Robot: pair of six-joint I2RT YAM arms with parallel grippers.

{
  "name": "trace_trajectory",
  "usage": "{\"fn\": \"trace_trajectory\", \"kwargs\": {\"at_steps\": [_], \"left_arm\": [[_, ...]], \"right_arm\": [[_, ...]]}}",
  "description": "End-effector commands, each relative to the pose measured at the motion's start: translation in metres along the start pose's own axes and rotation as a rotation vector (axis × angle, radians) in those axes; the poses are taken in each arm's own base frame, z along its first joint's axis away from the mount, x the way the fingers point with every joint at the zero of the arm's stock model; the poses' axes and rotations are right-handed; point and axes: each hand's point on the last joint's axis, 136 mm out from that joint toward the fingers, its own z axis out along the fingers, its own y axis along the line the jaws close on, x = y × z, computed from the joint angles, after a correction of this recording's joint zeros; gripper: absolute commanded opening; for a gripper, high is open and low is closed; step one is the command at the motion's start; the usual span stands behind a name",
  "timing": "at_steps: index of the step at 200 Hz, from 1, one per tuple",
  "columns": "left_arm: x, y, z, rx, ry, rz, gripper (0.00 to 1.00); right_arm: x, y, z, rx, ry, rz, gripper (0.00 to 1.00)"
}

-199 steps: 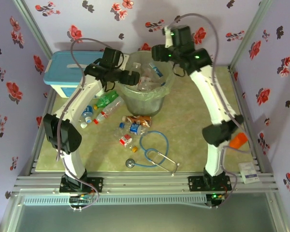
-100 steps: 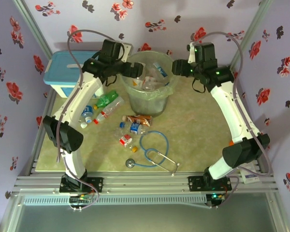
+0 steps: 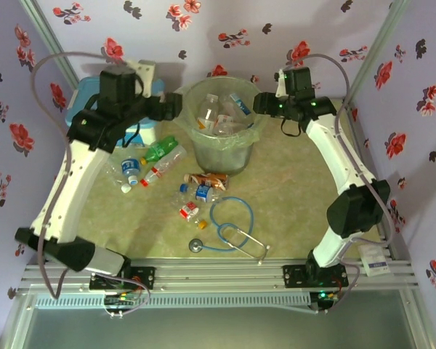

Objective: Put the plastic bottles in the bin

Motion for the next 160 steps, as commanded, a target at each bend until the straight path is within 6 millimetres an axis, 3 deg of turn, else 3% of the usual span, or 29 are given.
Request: {"fn": "trace_trajectory", "kwargs": {"at_steps": [1, 41, 58, 68, 96, 130, 160], "left_arm": [[0.066, 0.054, 0.008, -0.174, 0.161, -0.122, 0.99], [0.153, 0.143, -0.001, -0.438, 0.230, -0.399, 0.98], [0.186, 0.172, 0.003, -0.515, 0.214, -0.524, 0.97], [0.203, 0.179, 0.011, -0.515, 0.208, -0.580, 0.94], [0.221, 0.164, 0.042, -0.442, 0.261, -0.504, 0.92], [0.222, 0.116, 0.083, -0.300, 0.351, -0.210, 0.92], [0.240, 0.096, 0.122, -0.220, 0.431, -0.154, 0.92]], "right_arm": [[-0.007, 0.006, 0.002, -0.040, -0.024, 0.014, 0.61], [-0.007, 0.005, 0.007, -0.046, -0.017, 0.016, 0.53], [-0.006, 0.005, 0.010, -0.046, -0.011, 0.017, 0.50], [-0.005, 0.005, 0.010, -0.045, -0.010, 0.018, 0.49], [-0.005, 0.004, 0.010, -0.044, -0.010, 0.016, 0.47], [-0.003, 0.001, 0.010, -0.040, -0.009, 0.020, 0.46], [-0.002, 0.002, 0.011, -0.046, -0.004, 0.025, 0.44]]}}
